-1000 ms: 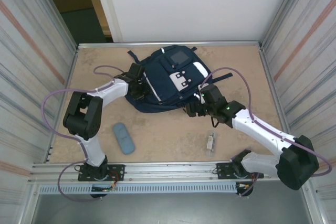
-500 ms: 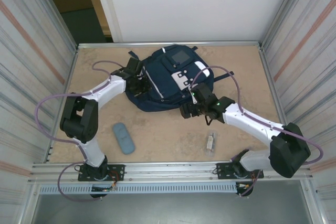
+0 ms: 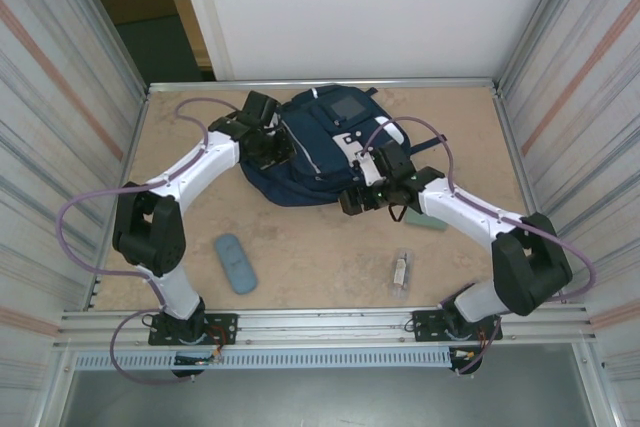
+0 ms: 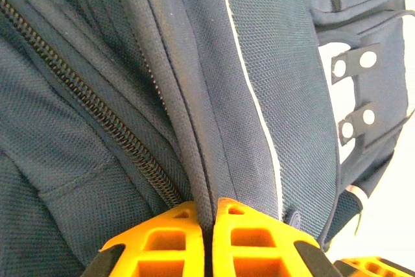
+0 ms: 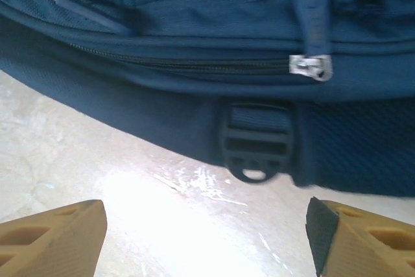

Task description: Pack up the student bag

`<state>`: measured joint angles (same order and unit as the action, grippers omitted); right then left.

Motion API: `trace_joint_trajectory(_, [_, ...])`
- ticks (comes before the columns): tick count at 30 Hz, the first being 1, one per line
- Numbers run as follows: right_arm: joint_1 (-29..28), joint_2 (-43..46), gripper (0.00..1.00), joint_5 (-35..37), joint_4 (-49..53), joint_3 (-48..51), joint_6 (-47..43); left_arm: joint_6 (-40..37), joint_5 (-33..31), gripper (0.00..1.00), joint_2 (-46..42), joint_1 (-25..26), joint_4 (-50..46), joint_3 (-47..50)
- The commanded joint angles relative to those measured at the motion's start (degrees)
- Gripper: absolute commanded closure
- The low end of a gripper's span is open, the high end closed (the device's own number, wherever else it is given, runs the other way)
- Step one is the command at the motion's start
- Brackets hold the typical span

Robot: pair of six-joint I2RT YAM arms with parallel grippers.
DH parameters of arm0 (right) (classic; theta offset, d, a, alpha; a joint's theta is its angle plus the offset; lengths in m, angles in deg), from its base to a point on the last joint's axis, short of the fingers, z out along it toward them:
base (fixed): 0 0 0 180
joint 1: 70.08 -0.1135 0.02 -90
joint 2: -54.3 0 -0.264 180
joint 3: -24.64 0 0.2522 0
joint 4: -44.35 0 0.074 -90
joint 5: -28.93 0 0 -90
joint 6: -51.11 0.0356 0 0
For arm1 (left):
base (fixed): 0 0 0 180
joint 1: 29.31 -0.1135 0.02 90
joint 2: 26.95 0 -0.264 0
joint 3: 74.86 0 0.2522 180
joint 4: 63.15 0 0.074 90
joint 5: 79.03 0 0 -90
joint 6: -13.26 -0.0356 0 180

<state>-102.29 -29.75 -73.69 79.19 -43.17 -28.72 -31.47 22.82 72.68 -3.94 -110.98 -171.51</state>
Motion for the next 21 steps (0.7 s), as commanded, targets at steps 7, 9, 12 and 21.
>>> trace_joint_trajectory(7, [1.37, -6.24, 0.2, 2.53, 0.08, -8.01, -0.34, 0.86, 3.47, 0.94, -3.56, -0.92, 3.18, 3.58])
trace_joint_trajectory(9, [4.64, -6.8, 0.17, -2.77, 3.33, -9.94, -0.64, 0.97, 3.51, 0.95, -5.06, -1.11, 3.96, 4.75])
trace_joint_trajectory(12, [9.02, -10.07, 0.19, -14.07, 6.12, -12.47, -0.73, 0.47, 4.26, 0.96, -5.9, -1.27, 3.54, 3.87])
trace_joint_trajectory(21, [9.16, -14.22, 0.26, -11.4, 8.47, -14.62, -6.36, 3.22, 10.51, 0.98, -6.4, -1.52, 5.6, 0.45])
